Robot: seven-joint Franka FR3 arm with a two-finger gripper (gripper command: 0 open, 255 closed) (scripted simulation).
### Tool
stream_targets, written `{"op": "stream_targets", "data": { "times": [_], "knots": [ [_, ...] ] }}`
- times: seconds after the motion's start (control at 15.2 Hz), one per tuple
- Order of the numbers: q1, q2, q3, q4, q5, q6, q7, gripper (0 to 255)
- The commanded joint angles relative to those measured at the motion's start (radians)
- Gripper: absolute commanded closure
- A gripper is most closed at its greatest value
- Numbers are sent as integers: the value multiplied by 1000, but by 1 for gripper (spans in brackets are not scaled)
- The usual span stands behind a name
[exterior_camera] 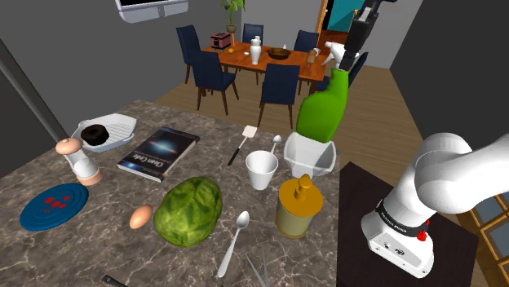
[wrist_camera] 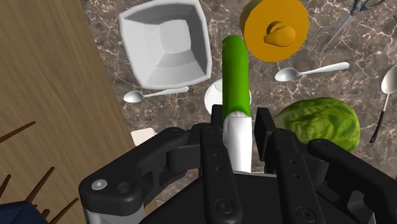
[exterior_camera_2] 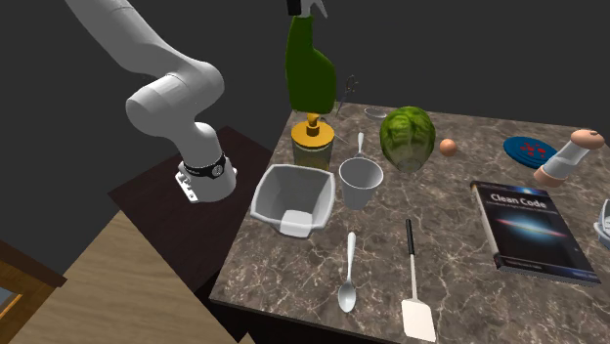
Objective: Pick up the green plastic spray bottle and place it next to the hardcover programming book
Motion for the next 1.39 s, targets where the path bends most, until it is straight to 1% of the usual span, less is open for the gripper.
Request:
{"op": "stream_targets", "data": {
  "times": [0.0,0.26,0.79,1.06,1.32],
  "knots": [
    [-1,13,-2,39,-1,-25,2,255],
    [-2,44,-3,113,-4,-69,7,255],
    [-12,234,56,105,-2,133,36,255],
    [-16,348,85,134,-12,220,55,255],
    [-18,473,113,184,-31,295,79,255]
  ]
}}
